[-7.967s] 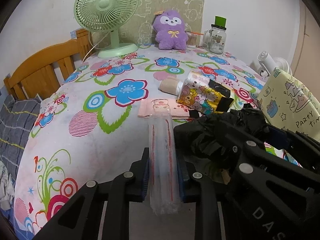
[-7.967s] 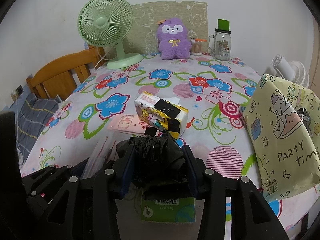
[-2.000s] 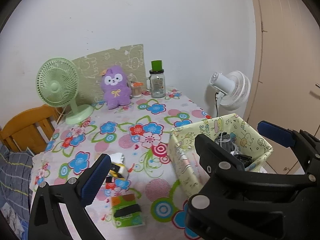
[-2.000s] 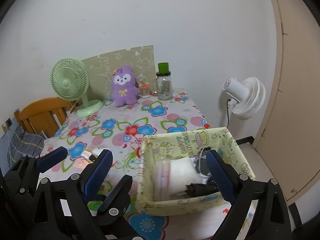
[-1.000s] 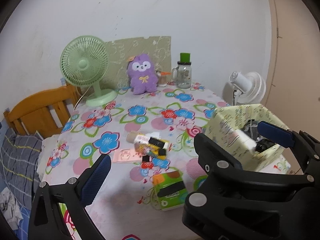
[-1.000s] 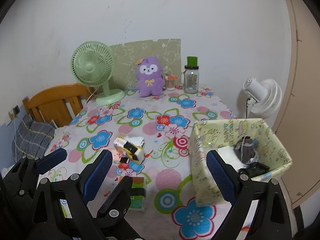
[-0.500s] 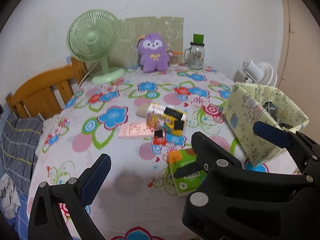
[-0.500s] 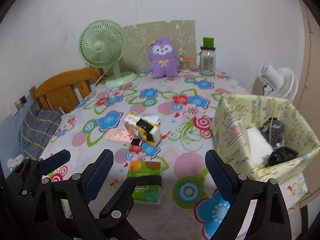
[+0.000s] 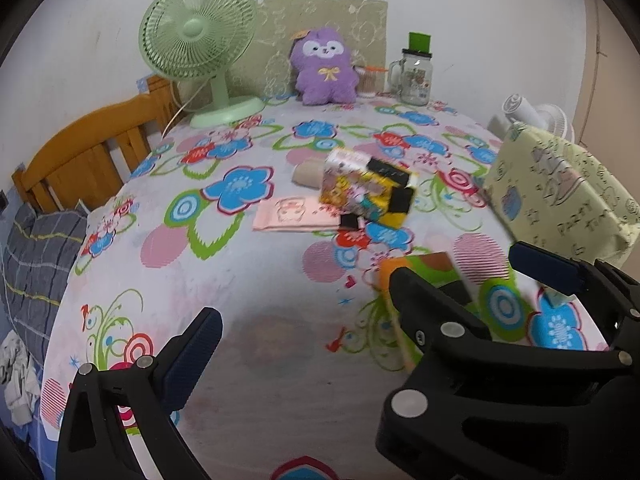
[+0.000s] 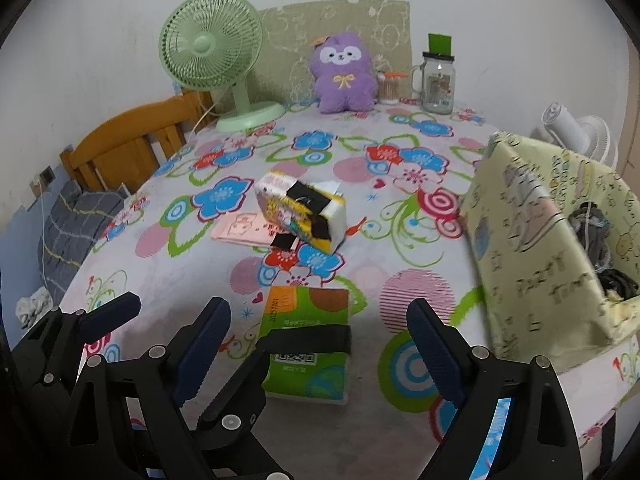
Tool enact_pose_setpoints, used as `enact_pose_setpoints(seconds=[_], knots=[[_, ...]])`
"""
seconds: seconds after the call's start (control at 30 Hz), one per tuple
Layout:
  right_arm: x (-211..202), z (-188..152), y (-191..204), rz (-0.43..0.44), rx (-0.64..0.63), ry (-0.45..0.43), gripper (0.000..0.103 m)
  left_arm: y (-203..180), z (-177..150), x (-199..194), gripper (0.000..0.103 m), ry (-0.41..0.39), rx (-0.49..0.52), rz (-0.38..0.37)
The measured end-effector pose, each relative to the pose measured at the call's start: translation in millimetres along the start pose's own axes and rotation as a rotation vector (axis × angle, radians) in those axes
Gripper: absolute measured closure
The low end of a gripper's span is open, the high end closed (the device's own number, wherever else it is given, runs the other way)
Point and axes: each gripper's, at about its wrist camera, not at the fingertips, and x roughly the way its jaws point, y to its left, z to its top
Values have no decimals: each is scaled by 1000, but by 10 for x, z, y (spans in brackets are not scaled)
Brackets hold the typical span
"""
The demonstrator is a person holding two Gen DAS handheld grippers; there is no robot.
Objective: Organize soft objects
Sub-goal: 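Grasp the green tissue pack with the right gripper, then grasp the white-and-yellow wipes packet with the left gripper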
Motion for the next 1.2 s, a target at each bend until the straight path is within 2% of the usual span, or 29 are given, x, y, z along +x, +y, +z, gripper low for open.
enact_pose_setpoints(seconds=[0.33, 0.43, 0.47, 0.5, 0.6, 1.2], knots=[[316, 20, 71, -14, 9, 98, 22, 173, -21, 208, 1, 44, -15, 40], [400, 16, 116, -15, -8, 136, 34, 148, -42, 282, 1, 65, 2, 45], [420, 13, 124, -27, -15, 145, 43, 148, -44, 295, 1, 69, 2, 42], [422, 12, 125, -29, -19, 141, 47, 148, -40, 293, 1, 65, 2, 37], [434, 31, 114, -46, -18, 140, 51, 128, -14, 312, 1, 66, 6, 31], [360, 339, -282, -134, 61, 79, 54, -186, 449, 498, 1, 22, 93, -1]])
